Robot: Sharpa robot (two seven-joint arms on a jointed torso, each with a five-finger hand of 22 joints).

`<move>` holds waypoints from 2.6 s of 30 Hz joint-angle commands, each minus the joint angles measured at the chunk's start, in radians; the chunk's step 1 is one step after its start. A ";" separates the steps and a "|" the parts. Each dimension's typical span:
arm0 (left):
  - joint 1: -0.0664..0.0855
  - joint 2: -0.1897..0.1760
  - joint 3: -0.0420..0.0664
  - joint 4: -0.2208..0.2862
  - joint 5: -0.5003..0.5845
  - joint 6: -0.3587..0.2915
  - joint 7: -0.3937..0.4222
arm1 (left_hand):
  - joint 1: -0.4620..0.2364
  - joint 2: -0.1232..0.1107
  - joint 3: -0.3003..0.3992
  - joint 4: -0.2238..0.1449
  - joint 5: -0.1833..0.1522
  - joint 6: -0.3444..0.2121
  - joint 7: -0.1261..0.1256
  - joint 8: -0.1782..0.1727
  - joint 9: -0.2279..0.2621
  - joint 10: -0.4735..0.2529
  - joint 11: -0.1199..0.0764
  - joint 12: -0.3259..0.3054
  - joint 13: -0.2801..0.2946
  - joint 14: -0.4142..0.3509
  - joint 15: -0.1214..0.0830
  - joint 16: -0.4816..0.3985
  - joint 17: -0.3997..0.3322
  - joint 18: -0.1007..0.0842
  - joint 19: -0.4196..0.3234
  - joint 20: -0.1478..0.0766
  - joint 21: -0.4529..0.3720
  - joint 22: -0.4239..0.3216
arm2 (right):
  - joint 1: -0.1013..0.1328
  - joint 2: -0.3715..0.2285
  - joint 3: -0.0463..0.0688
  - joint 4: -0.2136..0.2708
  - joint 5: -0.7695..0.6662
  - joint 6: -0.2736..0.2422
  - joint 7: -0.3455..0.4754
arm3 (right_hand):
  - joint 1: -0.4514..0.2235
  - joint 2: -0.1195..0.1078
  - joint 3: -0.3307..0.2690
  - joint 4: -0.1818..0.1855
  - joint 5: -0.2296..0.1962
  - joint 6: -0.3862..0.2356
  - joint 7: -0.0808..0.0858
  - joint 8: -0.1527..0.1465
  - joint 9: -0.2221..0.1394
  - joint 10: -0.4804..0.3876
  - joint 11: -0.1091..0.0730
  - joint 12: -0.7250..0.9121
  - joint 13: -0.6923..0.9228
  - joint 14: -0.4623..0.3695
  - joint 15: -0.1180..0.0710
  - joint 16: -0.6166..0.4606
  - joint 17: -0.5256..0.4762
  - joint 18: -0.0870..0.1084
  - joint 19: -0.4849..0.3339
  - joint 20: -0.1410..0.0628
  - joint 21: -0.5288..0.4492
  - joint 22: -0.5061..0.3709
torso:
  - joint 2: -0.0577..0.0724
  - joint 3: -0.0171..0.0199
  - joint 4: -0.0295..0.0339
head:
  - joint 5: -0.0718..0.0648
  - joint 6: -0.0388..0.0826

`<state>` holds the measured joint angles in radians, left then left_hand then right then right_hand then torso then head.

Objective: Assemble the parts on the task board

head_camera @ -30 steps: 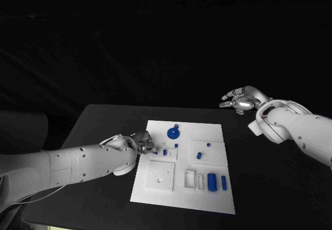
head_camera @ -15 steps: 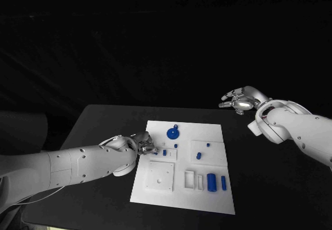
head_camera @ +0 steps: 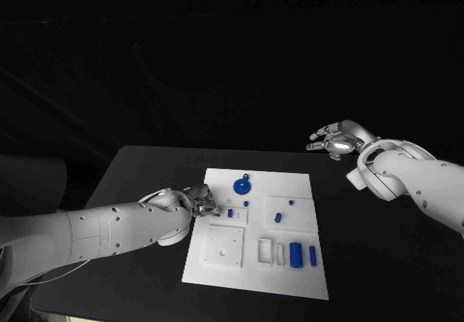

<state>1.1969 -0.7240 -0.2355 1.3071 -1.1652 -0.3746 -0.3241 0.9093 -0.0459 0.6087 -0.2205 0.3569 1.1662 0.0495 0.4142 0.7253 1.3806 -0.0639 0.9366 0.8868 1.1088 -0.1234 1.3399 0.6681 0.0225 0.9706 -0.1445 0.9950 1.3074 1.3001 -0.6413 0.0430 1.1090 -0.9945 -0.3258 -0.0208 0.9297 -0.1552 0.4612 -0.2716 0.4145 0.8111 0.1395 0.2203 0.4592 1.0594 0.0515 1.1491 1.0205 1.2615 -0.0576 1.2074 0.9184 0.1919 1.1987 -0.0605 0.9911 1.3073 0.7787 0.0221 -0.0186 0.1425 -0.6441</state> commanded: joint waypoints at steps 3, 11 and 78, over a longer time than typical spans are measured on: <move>-0.007 0.002 -0.005 0.001 -0.008 0.054 -0.007 | 0.010 0.005 0.006 -0.008 0.005 0.068 -0.065 0.007 -0.001 0.042 -0.059 0.005 -0.001 0.061 -0.070 0.007 0.000 0.018 0.000 -0.123 0.004 0.020 | 0.000 0.001 0.000 0.001 -0.002 0.013 0.008 | -0.007 0.004 0.000 0.001 0.003 -0.020 0.029 0.005 -0.002 -0.007 0.001 0.004 -0.002 0.007 -0.001 -0.004 0.002 0.070 -0.001 -0.006 -0.006 0.012 | 0.000 -0.0009 0.0006 | 0.000 0.000; -0.007 0.003 -0.005 -0.002 -0.008 0.056 -0.007 | 0.010 0.004 0.006 -0.008 0.004 0.068 -0.065 0.008 -0.001 0.041 -0.059 0.005 -0.001 0.061 -0.070 0.007 0.000 0.018 0.000 -0.123 0.005 0.020 | 0.000 0.001 0.000 0.001 -0.002 0.013 0.008 | -0.007 0.004 0.000 0.001 0.003 -0.020 0.029 0.005 -0.002 -0.007 0.001 0.004 -0.002 0.007 -0.001 -0.004 0.002 0.070 -0.001 -0.006 -0.007 0.012 | 0.000 -0.0002 0.0003 | 0.000 0.001; -0.006 0.023 0.007 -0.055 0.035 0.044 -0.004 | -0.065 -0.216 0.008 0.334 -0.308 0.043 -0.064 0.046 -0.005 0.027 -0.058 0.035 -0.036 0.045 -0.080 0.023 -0.020 0.026 -0.012 -0.129 0.017 0.009 | 0.000 0.000 0.000 0.001 -0.002 0.012 0.009 | -0.014 0.005 -0.002 0.007 0.007 -0.020 0.029 0.005 -0.002 -0.007 0.001 0.006 -0.005 0.008 -0.001 -0.004 0.002 0.070 0.000 -0.006 -0.008 0.013 | 0.000 0.0003 0.0002 | -0.007 0.002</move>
<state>1.1907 -0.7016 -0.2289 1.2522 -1.1469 -0.3283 -0.3330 0.8442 -0.2557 0.6176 0.1111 0.0532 1.2160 -0.0144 0.4570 0.7195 1.4133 -0.1218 0.9652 0.8513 1.1592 -0.2016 1.3592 0.6492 0.0389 0.9668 -0.1411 1.0066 1.3075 1.3001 -0.6419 0.0430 1.1091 -0.9943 -0.3248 -0.0207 0.9257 -0.1512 0.4583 -0.2688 0.4183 0.8109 0.1397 0.2203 0.4585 1.0594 0.0515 1.1488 1.0160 1.2607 -0.0584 1.2074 0.9196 0.1919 1.1986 -0.0602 0.9874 1.3075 0.7786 0.0221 -0.0185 0.1358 -0.6426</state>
